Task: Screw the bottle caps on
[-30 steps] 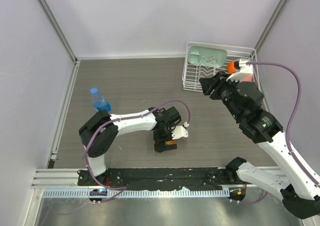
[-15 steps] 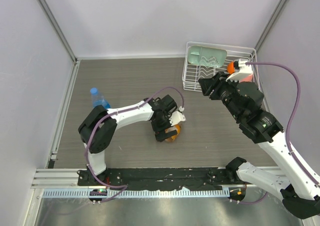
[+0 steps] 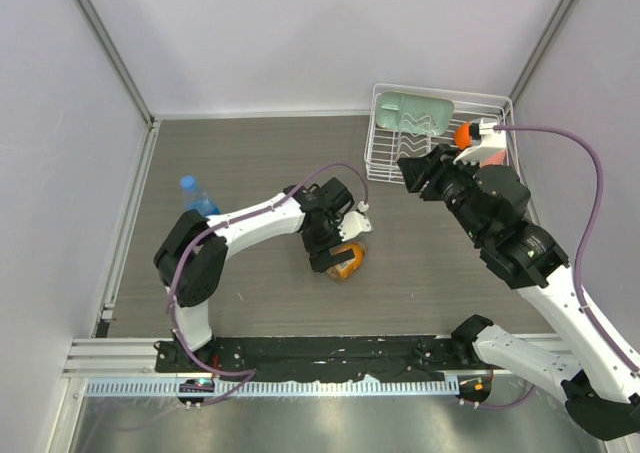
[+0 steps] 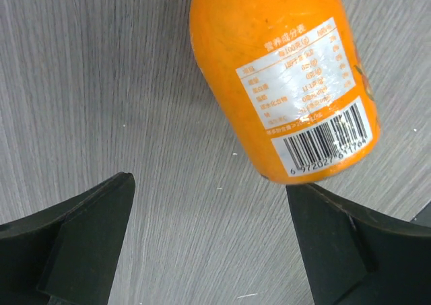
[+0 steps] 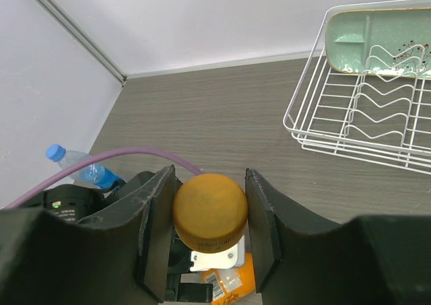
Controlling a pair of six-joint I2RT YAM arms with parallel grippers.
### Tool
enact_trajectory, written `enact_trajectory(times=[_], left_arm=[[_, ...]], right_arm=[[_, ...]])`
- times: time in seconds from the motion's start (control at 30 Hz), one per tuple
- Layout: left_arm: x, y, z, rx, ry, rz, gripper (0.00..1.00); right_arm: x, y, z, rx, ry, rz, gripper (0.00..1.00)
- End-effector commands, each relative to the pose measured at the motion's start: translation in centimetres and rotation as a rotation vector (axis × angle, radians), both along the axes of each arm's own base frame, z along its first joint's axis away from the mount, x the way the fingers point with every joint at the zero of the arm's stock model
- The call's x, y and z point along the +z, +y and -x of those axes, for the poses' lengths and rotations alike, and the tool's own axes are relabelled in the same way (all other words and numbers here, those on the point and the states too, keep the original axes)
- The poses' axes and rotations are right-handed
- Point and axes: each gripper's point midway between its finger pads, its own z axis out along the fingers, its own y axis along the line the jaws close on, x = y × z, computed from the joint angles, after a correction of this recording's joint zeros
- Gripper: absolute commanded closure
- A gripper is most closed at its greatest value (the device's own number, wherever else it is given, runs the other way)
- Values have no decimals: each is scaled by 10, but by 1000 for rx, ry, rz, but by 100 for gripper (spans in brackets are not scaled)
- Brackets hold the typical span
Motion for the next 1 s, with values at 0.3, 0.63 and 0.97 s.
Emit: enact_trajectory(times=[0.3, 0.63, 0.97], left_arm=[[72, -31, 30, 160, 217, 182, 0], [30, -63, 29, 394, 268, 141, 0], [-5, -55, 22, 395, 127, 56, 0]], right_arm=[[19, 1, 1, 12, -48, -14, 80], [22, -3, 3, 0, -55, 5, 80], [21, -4, 1, -3, -54, 17, 80]])
